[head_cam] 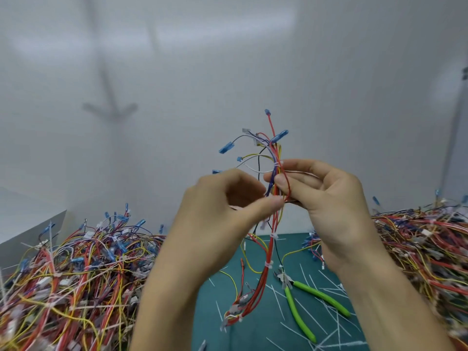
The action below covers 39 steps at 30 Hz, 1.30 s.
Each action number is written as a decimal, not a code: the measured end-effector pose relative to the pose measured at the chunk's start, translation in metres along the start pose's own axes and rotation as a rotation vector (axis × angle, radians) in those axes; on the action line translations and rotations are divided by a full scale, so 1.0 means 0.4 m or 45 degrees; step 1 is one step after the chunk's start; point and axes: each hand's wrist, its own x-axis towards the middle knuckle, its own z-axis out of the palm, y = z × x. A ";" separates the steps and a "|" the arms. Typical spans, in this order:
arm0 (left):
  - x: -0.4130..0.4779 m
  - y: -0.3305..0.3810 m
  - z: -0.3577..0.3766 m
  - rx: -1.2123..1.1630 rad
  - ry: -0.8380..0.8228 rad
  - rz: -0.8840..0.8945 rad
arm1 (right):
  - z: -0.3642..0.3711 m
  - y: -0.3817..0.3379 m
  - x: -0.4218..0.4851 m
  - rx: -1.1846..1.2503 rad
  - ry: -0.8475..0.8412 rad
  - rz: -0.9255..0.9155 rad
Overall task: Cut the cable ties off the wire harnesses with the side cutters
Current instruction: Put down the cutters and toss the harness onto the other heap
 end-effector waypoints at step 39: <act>0.008 -0.049 -0.023 -0.640 0.081 -0.164 | -0.015 0.044 0.007 -0.902 -0.294 -0.209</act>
